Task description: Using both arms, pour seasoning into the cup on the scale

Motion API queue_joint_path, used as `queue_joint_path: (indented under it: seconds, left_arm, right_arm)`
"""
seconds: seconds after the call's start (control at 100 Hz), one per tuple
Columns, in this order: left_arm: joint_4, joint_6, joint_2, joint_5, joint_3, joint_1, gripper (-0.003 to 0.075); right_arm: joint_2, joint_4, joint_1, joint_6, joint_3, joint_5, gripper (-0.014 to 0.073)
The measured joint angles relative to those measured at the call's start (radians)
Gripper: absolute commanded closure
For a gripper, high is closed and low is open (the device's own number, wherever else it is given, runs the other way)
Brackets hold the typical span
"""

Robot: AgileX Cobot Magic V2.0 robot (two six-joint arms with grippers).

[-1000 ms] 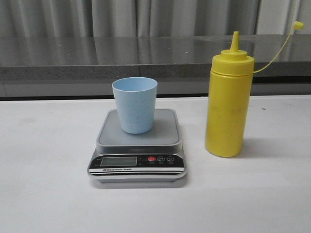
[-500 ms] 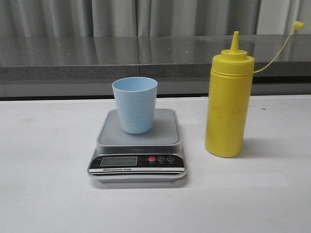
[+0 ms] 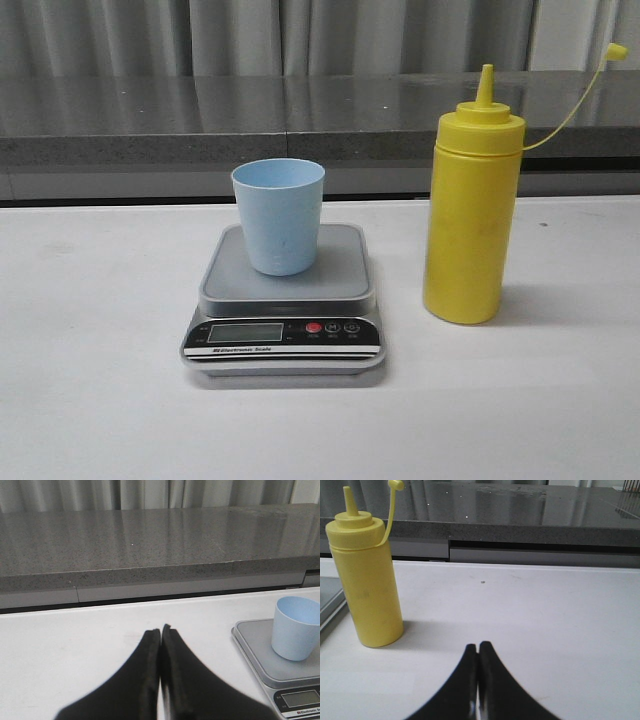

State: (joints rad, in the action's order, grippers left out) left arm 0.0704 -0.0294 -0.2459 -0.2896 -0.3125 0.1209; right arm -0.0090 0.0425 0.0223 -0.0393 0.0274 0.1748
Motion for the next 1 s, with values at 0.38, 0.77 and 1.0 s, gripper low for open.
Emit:
queue_joint_path:
  seconds: [0.38, 0.77, 1.0]
  left_arm:
    - [0.000, 0.000, 0.000, 0.000, 0.000, 0.000, 0.0740]
    - [0.000, 0.000, 0.000, 0.000, 0.000, 0.000, 0.0740]
    - [-0.006, 0.000, 0.000, 0.013, 0.015, 0.000, 0.0740]
  right_arm:
    - [0.000, 0.000, 0.000, -0.001, 0.000, 0.000, 0.0662]
    - [0.000, 0.000, 0.000, -0.001, 0.000, 0.000, 0.0662]
    - [0.000, 0.000, 0.000, -0.001, 0.000, 0.000, 0.0662]
